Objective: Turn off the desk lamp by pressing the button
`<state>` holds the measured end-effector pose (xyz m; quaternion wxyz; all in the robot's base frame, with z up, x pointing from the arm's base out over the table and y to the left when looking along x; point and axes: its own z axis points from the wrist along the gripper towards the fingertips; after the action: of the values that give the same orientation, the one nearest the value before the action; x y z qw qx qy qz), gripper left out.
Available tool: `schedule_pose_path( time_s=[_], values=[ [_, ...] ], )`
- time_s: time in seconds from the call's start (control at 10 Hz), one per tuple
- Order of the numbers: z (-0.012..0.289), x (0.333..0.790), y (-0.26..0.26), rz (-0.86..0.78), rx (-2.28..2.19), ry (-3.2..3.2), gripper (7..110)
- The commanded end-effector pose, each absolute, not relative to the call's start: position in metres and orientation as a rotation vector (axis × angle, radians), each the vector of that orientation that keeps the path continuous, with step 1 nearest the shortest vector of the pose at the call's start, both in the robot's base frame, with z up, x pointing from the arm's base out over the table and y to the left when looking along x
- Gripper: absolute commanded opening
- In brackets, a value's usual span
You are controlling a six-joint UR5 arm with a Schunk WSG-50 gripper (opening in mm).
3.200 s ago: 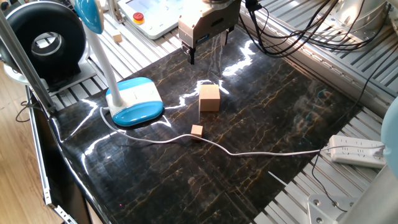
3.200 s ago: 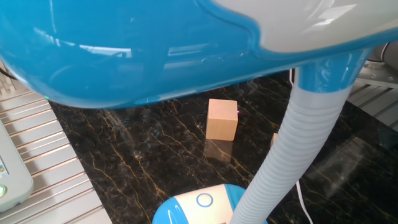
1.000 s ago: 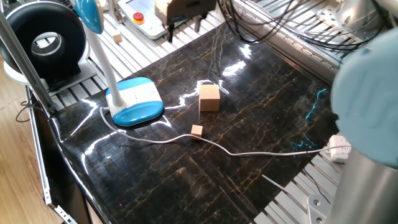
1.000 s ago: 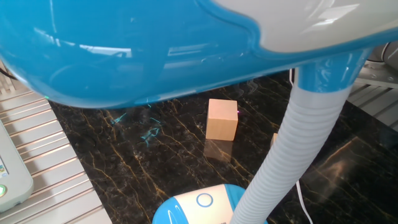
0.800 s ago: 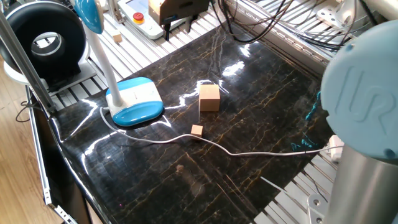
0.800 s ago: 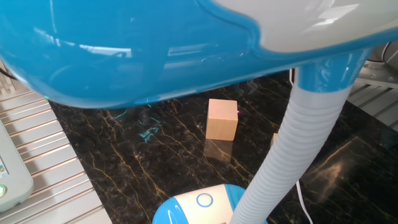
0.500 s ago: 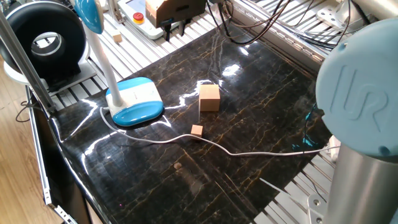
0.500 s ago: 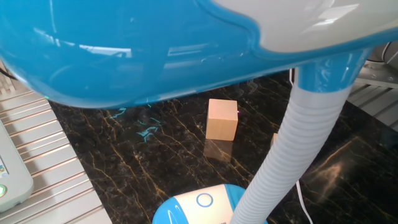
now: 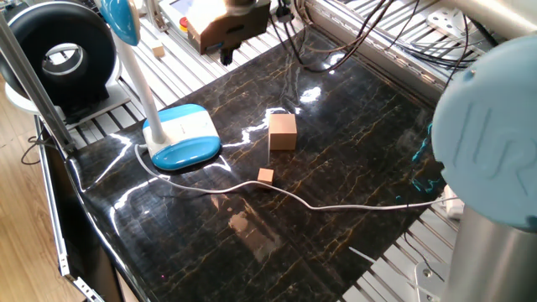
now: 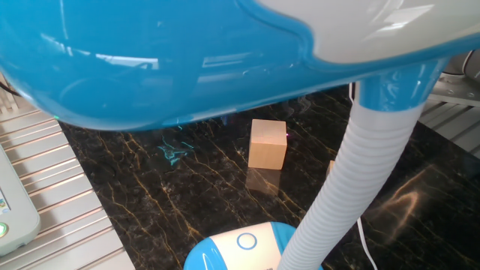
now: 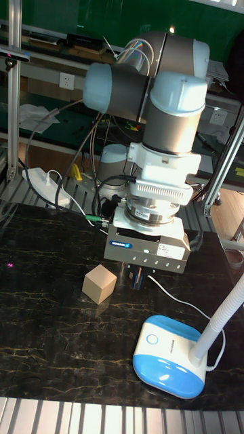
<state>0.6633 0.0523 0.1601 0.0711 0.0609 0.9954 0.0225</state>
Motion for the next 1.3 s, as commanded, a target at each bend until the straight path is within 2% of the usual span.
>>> schedule_pose_path(
  time_s=[0.0,0.3,0.8,1.0,1.2],
  values=[
    [0.149,0.655,0.071,0.036,0.204,2.98,7],
    [0.138,0.648,0.085,0.132,0.219,2.99,7],
    [0.118,0.636,0.085,0.159,0.182,2.982,7],
    [0.116,0.636,0.081,0.147,0.177,2.983,7],
    [0.115,0.62,0.061,0.026,0.195,3.05,7]
  ],
)
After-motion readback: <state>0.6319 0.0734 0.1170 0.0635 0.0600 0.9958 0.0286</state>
